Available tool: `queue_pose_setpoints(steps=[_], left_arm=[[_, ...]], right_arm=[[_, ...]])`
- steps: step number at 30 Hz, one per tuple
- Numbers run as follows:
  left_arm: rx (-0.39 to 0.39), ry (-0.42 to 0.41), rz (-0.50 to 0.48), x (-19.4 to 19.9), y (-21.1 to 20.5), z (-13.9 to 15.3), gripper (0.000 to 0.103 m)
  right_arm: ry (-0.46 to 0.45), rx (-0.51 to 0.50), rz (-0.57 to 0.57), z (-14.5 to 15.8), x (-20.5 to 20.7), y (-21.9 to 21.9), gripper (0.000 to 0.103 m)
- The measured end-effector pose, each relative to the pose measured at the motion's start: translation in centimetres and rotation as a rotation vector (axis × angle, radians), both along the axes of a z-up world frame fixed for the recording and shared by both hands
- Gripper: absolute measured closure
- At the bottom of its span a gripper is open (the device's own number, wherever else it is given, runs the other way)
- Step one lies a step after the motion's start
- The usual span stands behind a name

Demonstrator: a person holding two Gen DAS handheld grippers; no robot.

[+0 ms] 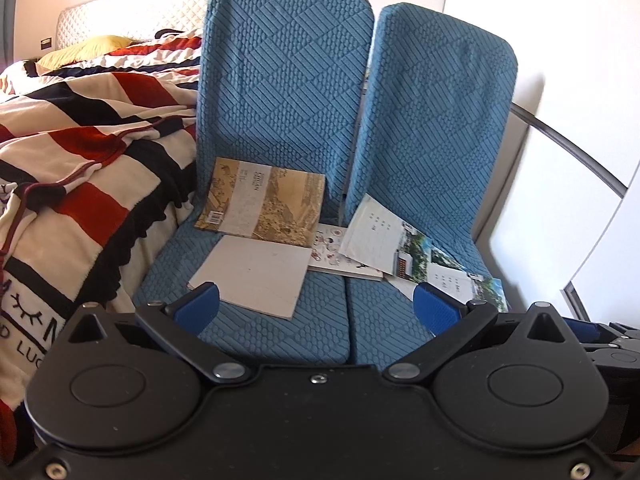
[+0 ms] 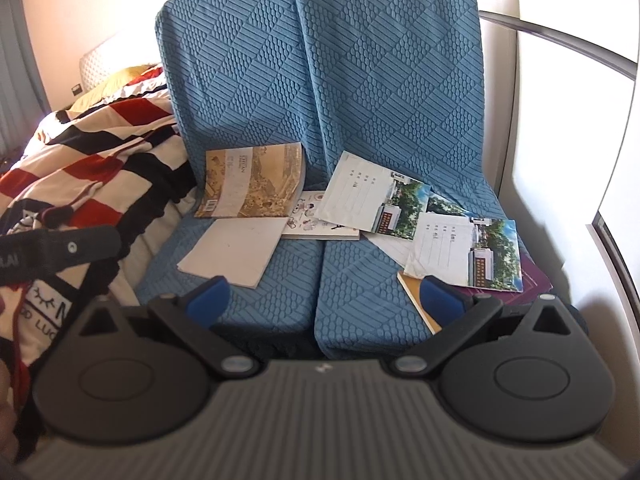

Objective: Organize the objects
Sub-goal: 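Move both tools toward the books scattered on the seats, then approach the tan Jiangxin Chuan Cheng book with the left gripper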

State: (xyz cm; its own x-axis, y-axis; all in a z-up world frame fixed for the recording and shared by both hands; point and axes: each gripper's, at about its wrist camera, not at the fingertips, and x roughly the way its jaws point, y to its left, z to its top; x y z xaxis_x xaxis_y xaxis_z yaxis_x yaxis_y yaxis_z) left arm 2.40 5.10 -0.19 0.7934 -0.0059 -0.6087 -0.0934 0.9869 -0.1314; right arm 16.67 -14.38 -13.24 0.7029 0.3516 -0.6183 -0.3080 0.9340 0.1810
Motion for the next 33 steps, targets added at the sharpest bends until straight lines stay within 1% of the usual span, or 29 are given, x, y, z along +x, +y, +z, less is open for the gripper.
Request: queue_pose_setpoints(steps=[8, 18, 26, 33], left_arm=[[0.015, 0.004, 0.042, 3.1, 2.7, -1.0, 0.0], [0.024, 0.004, 0.098, 7.9, 7.0, -2.0, 0.0], [0.014, 0.022, 0.143, 12.1, 10.5, -3.4, 0.0], [0.036, 0.051, 0.168, 15.7, 12.8, -5.3, 0.0]], right_arm=[[-0.014, 0.001, 0.069, -0.2, 2.8, 3.1, 0.0], [-0.044, -0.032, 0.143, -0.5, 7.7, 7.6, 0.0], [-0.021, -0.053, 0.179, -1.9, 10.6, 10.8, 0.0], [0.01, -0.056, 0.198, -3.7, 13.4, 13.3, 0.0]])
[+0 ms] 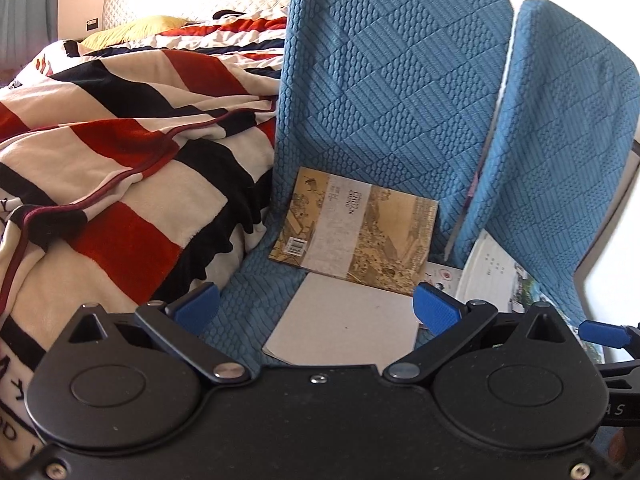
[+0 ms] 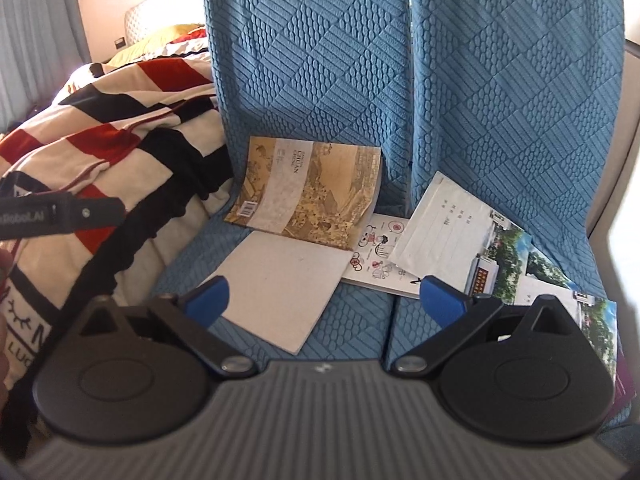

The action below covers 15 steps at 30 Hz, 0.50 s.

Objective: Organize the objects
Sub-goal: 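Approach the tan Jiangxin Chuan Cheng book with the left gripper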

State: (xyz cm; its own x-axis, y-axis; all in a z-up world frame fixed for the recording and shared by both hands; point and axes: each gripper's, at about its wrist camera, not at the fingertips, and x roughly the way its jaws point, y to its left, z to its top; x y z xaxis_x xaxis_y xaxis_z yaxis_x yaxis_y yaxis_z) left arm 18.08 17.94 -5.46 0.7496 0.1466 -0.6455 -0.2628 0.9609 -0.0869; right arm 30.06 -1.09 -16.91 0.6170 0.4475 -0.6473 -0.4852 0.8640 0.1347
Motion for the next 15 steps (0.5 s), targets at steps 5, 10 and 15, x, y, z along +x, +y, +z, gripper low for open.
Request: queue_pose_setpoints(steps=[5, 10, 15], left_arm=[[-0.006, 0.014, -0.006, 3.0, 1.3, -2.1, 0.0], [0.011, 0.028, -0.008, 6.3, 2.0, -4.1, 0.0], [0.027, 0.039, -0.006, 8.9, 2.8, -5.8, 0.0]], right_arm=[[-0.002, 0.0, 0.022, -1.1, 2.1, 1.6, 0.0], [-0.014, -0.003, 0.045, -2.3, 4.4, 3.3, 0.0], [-0.01, -0.001, 0.047, -3.3, 6.5, 4.5, 0.0]])
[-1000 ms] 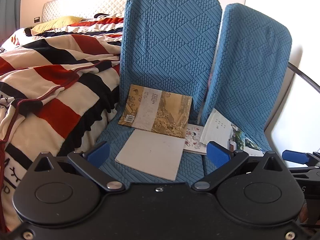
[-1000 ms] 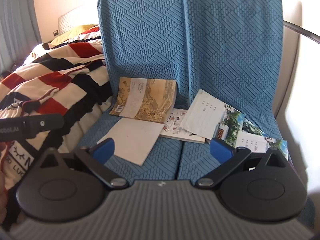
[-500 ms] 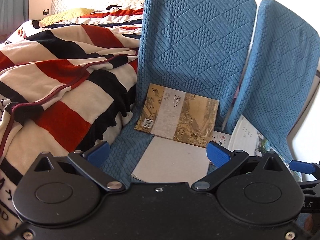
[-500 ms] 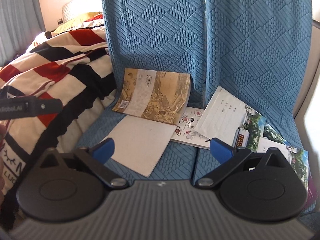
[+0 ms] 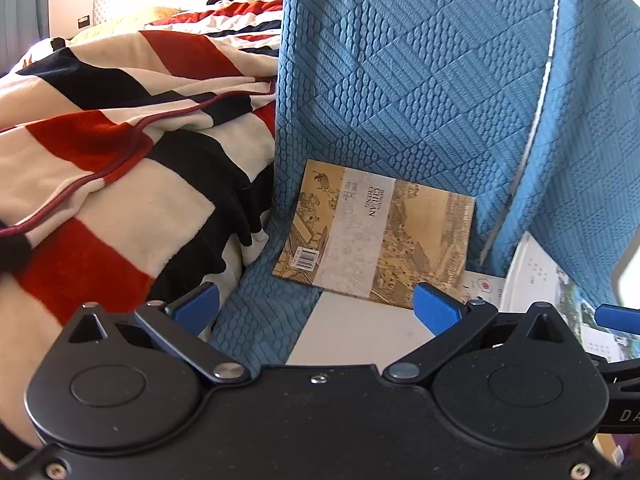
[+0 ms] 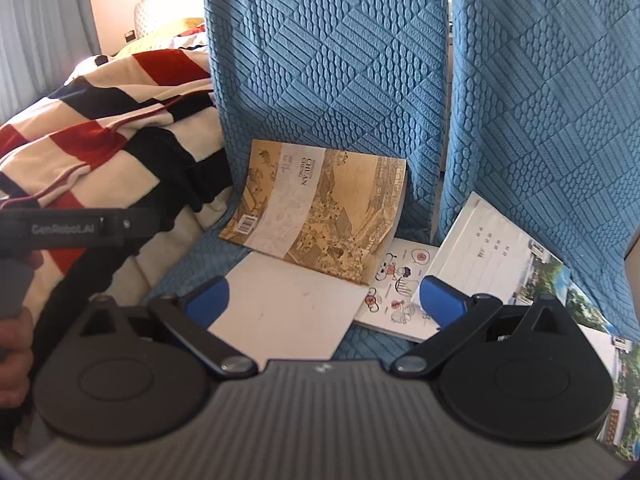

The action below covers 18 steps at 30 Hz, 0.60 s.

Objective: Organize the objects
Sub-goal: 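Approach the tan Jiangxin Chuan Cheng book with the left gripper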

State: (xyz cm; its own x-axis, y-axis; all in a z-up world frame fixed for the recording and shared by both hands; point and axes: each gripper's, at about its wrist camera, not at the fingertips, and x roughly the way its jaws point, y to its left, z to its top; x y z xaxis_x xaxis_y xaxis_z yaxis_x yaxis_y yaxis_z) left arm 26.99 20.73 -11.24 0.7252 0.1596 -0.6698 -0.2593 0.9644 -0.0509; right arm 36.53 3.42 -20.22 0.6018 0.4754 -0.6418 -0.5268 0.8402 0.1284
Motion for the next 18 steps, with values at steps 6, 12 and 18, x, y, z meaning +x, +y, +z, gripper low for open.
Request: queue_pose_setpoints(steps=[6, 12, 18], left_arm=[[0.008, 0.03, 0.008, 3.1, 1.3, -2.5, 0.0], [0.009, 0.042, 0.009, 5.8, 2.2, -4.3, 0.0], [0.019, 0.054, -0.003, 8.7, 3.1, -6.2, 0.0]], right_arm=[[0.013, -0.009, 0.006, -1.8, 2.4, 1.3, 0.0], [0.028, -0.019, 0.013, -3.5, 4.4, 2.6, 0.0], [0.041, -0.027, 0.014, -5.2, 6.7, 4.0, 0.0]])
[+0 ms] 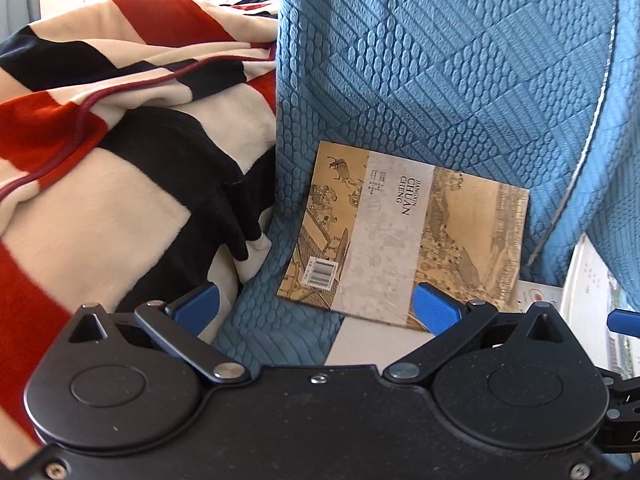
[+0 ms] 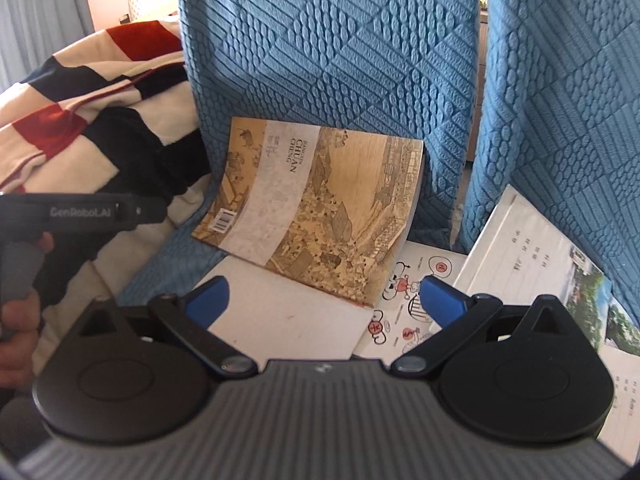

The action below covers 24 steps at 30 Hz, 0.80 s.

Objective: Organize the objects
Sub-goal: 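Approach the tan Jiangxin Chuan Cheng book with the left gripper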

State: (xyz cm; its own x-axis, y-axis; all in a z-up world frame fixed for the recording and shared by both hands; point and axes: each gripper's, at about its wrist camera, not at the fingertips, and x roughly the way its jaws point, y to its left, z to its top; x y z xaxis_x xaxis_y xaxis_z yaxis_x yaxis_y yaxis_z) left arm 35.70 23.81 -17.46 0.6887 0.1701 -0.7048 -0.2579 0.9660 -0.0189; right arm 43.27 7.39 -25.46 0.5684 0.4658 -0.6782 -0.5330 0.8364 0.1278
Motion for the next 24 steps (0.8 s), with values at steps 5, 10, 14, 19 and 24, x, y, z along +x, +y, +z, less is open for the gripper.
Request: queue_pose_setpoints(steps=[5, 10, 14, 19, 24], left_arm=[[-0.001, 0.002, -0.037, 2.8, 0.9, -1.7, 0.0], [-0.004, 0.012, -0.071, 6.2, 1.9, -3.6, 0.004], [-0.019, 0.034, -0.089, 8.9, 2.8, -5.5, 0.009], [-0.03, 0.054, -0.104, 11.3, 3.6, -7.9, 0.013], [-0.042, 0.069, -0.094, 13.3, 4.4, -9.7, 0.014]], right_arm=[[0.008, 0.02, -0.009, -1.2, 2.3, 0.9, 0.0], [0.01, 0.075, 0.003, -2.2, 5.1, 1.9, 0.002], [0.016, 0.077, -0.01, -3.6, 7.5, 2.7, 0.014], [0.052, 0.069, -0.049, -5.5, 10.5, 3.1, 0.026], [0.073, 0.063, -0.108, -7.0, 12.2, 2.7, 0.027]])
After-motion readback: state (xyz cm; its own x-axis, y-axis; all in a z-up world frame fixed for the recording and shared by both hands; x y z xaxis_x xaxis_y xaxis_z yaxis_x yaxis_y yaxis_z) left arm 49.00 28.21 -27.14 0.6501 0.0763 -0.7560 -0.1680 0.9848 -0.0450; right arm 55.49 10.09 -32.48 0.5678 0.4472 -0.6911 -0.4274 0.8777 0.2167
